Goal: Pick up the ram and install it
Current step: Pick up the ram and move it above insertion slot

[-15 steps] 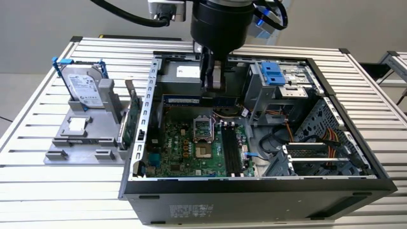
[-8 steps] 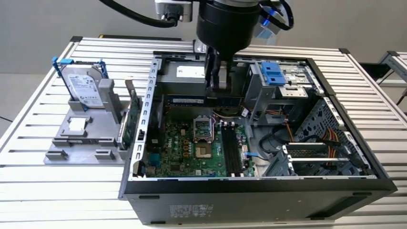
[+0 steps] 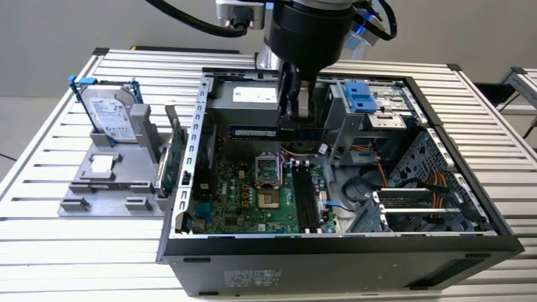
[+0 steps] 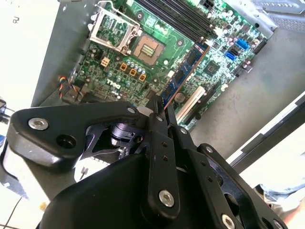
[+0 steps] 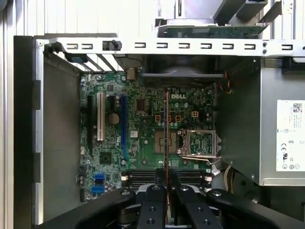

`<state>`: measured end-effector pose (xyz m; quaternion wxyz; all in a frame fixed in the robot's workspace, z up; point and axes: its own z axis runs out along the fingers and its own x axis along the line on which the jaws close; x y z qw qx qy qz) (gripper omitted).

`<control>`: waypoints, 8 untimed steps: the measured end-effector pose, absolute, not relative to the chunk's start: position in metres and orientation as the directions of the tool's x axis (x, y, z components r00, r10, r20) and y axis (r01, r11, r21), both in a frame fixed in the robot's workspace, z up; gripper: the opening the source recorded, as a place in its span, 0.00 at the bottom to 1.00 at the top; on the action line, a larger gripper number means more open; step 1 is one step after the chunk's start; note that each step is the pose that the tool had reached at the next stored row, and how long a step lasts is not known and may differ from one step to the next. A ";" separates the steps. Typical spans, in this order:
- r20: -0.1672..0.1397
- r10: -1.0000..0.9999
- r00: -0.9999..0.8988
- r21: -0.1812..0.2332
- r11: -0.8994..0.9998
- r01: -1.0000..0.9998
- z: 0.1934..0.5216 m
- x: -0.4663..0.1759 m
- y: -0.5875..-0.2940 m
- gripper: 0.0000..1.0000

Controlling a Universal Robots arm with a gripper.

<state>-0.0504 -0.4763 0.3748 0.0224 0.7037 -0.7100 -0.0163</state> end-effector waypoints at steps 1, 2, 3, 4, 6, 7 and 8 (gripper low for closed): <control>0.009 -1.000 -0.009 0.055 0.009 -0.998 0.375 -0.049 -0.476 0.00; 0.009 -1.000 -0.009 0.055 0.009 -0.998 0.375 -0.048 -0.476 0.00; 0.009 -1.000 -0.009 0.055 0.009 -0.998 0.375 -0.047 -0.476 0.00; 0.009 -1.000 -0.009 0.055 0.009 -0.998 0.375 -0.046 -0.476 0.00; 0.009 -1.000 -0.009 0.055 0.009 -0.998 0.375 -0.043 -0.476 0.00; 0.009 -1.000 -0.009 0.055 0.009 -0.998 0.375 -0.042 -0.476 0.00; 0.009 -1.000 -0.009 0.055 0.009 -0.998 0.375 -0.041 -0.476 0.00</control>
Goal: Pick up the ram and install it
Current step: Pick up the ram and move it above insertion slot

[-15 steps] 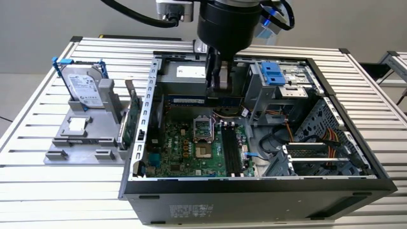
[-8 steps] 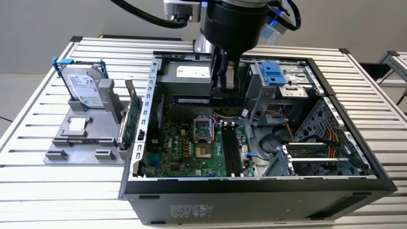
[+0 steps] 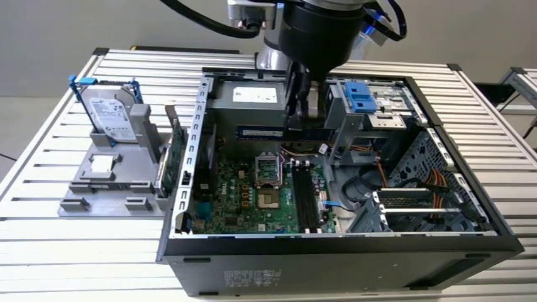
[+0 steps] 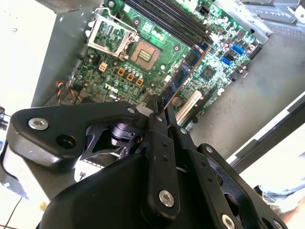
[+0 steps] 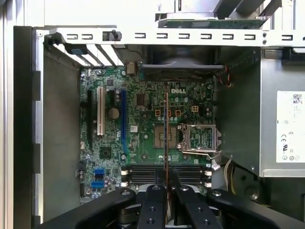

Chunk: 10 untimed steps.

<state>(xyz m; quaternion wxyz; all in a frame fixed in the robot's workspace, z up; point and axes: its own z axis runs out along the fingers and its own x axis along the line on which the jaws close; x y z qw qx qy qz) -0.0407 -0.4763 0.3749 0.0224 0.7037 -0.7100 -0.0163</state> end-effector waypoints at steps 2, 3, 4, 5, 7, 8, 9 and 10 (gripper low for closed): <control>0.009 -1.000 -0.009 0.055 0.009 -0.998 0.375 -0.038 -0.476 0.00; 0.009 -1.000 -0.009 0.055 0.009 -0.998 0.375 -0.037 -0.476 0.00; 0.009 -1.000 -0.009 0.055 0.009 -0.998 0.375 -0.036 -0.476 0.00; 0.009 -1.000 -0.009 0.055 0.009 -0.998 0.375 -0.035 -0.476 0.00; 0.009 -1.000 -0.009 0.055 0.009 -0.998 0.375 -0.032 -0.476 0.00; 0.009 -1.000 -0.009 0.055 0.009 -0.998 0.375 -0.031 -0.476 0.00; 0.009 -1.000 -0.009 0.055 0.009 -0.998 0.375 -0.029 -0.476 0.00; 0.009 -1.000 -0.009 0.055 0.009 -0.998 0.375 -0.028 -0.475 0.00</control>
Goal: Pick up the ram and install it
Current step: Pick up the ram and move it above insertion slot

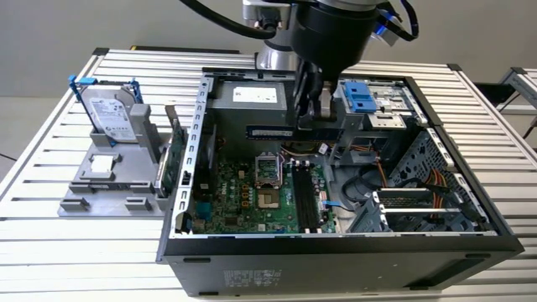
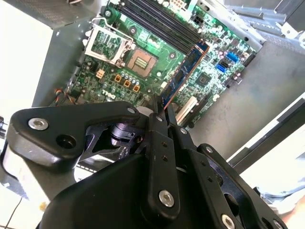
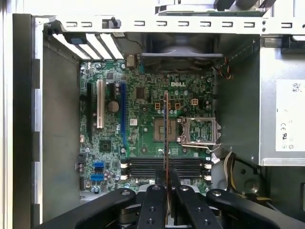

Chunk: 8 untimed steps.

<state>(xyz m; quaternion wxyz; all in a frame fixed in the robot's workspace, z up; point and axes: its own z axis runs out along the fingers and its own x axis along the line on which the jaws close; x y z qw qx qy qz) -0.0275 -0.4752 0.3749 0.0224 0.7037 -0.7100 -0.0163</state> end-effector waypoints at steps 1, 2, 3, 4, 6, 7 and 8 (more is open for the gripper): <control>0.009 -1.000 -0.009 0.055 0.009 -0.998 0.375 -0.026 -0.475 0.00; 0.009 -1.000 -0.009 0.055 0.009 -0.998 0.375 -0.025 -0.474 0.00; 0.009 -1.000 -0.009 0.055 0.009 -0.998 0.375 -0.023 -0.473 0.00; 0.009 -1.000 -0.009 0.055 0.009 -0.998 0.375 -0.021 -0.473 0.00; 0.009 -1.000 -0.009 0.055 0.009 -0.998 0.375 -0.018 -0.471 0.00; 0.009 -1.000 -0.009 0.055 0.009 -0.998 0.375 -0.017 -0.471 0.00; 0.009 -1.000 -0.009 0.055 0.009 -0.998 0.375 -0.015 -0.470 0.00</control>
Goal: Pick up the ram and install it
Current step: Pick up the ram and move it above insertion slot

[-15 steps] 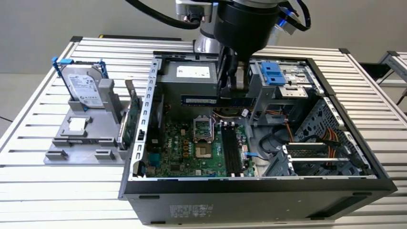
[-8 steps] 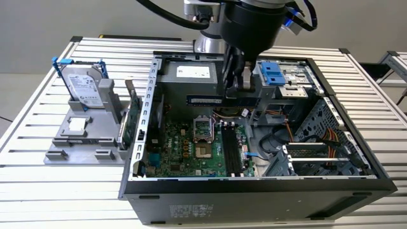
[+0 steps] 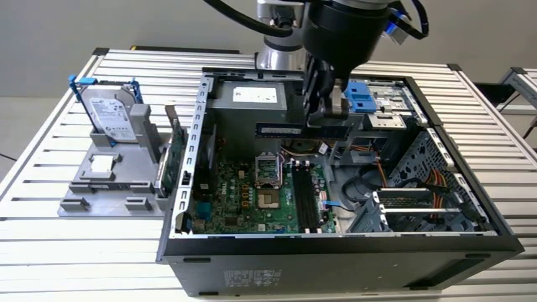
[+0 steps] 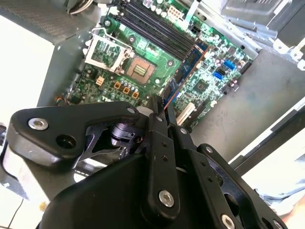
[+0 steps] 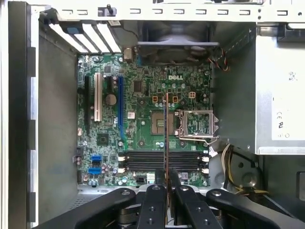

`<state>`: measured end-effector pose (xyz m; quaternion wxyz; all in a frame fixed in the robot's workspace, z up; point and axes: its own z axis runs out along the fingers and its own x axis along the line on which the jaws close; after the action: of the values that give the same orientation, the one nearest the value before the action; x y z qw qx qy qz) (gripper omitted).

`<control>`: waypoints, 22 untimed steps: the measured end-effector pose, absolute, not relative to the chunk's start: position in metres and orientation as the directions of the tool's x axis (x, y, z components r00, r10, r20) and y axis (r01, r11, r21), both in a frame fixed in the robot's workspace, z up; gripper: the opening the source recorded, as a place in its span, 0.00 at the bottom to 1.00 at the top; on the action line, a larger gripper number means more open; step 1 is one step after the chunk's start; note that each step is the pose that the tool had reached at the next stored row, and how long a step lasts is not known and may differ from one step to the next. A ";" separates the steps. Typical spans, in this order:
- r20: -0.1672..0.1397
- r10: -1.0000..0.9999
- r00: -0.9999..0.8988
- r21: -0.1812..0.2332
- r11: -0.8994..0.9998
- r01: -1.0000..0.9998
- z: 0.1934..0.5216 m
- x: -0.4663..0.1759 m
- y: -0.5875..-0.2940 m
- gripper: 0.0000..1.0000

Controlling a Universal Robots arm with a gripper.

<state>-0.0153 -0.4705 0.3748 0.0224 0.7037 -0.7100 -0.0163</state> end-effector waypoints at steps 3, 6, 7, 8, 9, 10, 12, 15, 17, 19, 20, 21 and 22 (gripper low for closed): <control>0.009 -1.000 -0.009 0.055 0.009 -0.998 0.375 -0.011 -0.470 0.00; 0.009 -1.000 -0.009 0.055 0.009 -0.998 0.375 -0.007 -0.469 0.00; 0.009 -1.000 -0.009 0.055 0.009 -0.998 0.375 -0.006 -0.469 0.00; 0.009 -1.000 -0.009 0.055 0.009 -0.998 0.375 -0.005 -0.469 0.00; 0.009 -1.000 -0.009 0.055 0.009 -0.998 0.375 -0.003 -0.469 0.00; 0.009 -1.000 -0.009 0.055 0.009 -0.998 0.375 -0.002 -0.469 0.00; 0.009 -1.000 -0.009 0.055 0.009 -0.998 0.375 0.000 -0.469 0.00; 0.009 -1.000 -0.009 0.055 0.009 -0.998 0.375 0.004 -0.468 0.00; 0.009 -1.000 -0.009 0.055 0.009 -0.998 0.375 0.005 -0.468 0.00; 0.009 -1.000 -0.009 0.055 0.009 -0.998 0.375 0.006 -0.468 0.00; 0.009 -1.000 -0.009 0.055 0.009 -0.998 0.375 0.006 -0.468 0.00; 0.009 -1.000 -0.009 0.055 0.009 -0.998 0.375 0.006 -0.468 0.00; 0.009 -1.000 -0.009 0.055 0.009 -0.998 0.375 0.006 -0.468 0.00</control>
<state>0.0060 -0.4683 0.3749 0.0225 0.7036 -0.7100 -0.0164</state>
